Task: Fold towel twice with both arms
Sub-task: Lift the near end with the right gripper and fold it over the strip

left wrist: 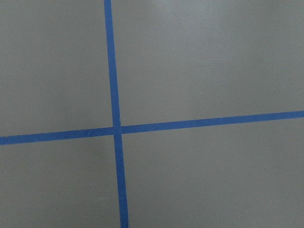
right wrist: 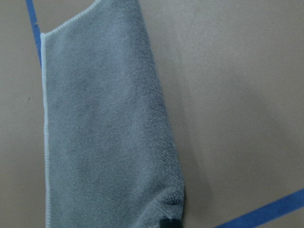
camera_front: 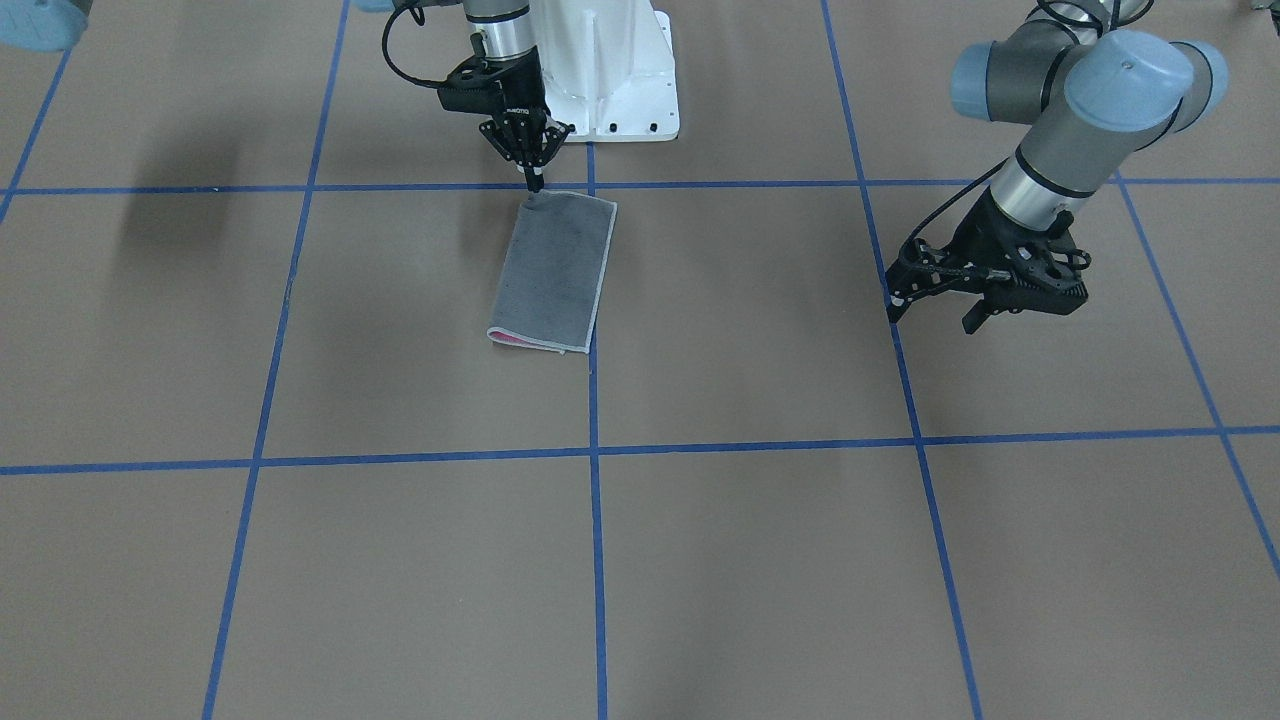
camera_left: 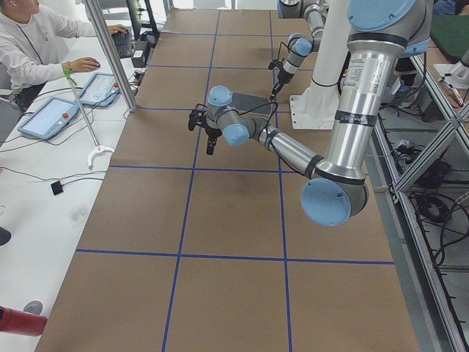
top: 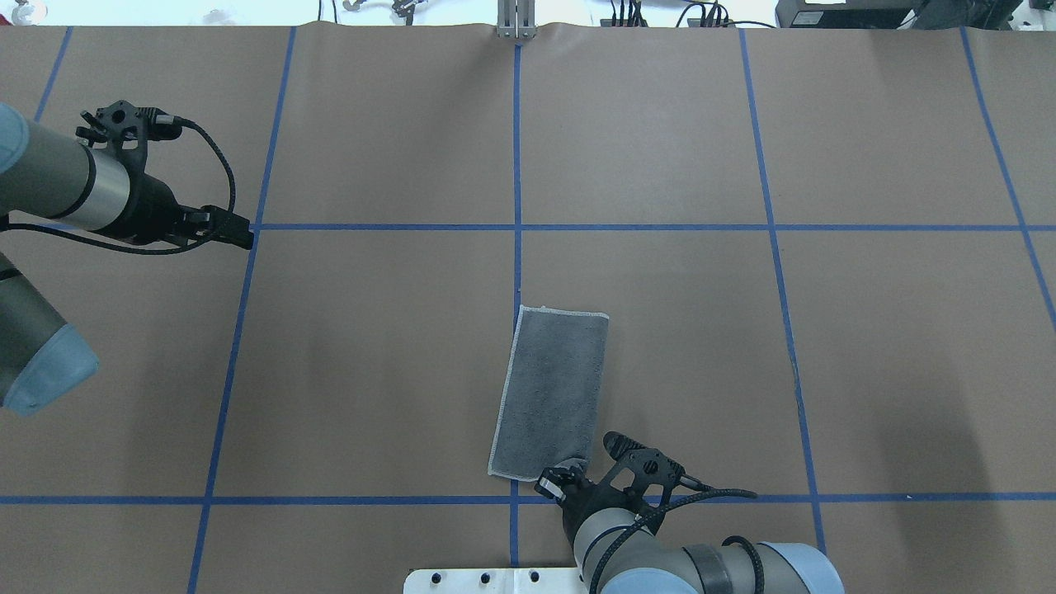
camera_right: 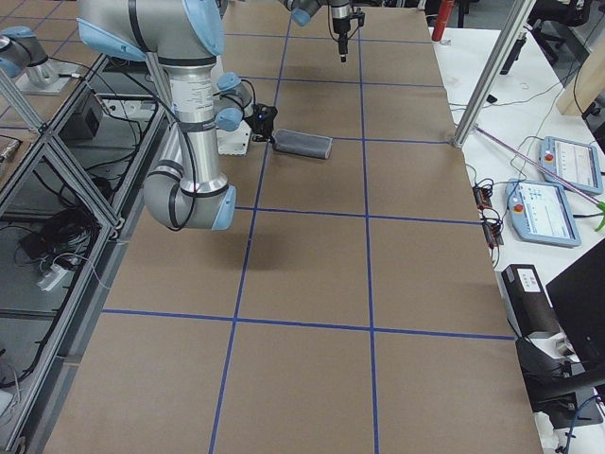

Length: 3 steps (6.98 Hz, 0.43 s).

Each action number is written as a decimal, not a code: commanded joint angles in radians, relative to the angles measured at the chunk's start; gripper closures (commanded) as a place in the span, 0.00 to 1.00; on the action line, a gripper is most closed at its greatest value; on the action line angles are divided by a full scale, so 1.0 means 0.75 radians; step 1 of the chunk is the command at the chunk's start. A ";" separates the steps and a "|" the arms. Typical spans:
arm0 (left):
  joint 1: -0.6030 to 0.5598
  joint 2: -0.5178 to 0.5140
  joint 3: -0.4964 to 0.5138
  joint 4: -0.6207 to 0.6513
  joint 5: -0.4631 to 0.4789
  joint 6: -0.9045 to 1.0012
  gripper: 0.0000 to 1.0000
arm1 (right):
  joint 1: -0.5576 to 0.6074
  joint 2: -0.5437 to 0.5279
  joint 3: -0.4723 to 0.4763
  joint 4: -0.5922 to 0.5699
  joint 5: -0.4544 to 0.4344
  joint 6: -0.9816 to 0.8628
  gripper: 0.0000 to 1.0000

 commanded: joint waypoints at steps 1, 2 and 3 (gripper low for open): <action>0.000 0.000 0.000 -0.001 0.000 -0.003 0.00 | 0.078 0.009 -0.002 0.002 0.006 -0.035 1.00; 0.004 0.000 0.000 -0.001 0.000 -0.005 0.00 | 0.119 0.034 0.000 0.004 0.014 -0.053 1.00; 0.006 -0.002 0.000 -0.001 0.000 -0.009 0.00 | 0.150 0.050 -0.002 0.004 0.016 -0.055 1.00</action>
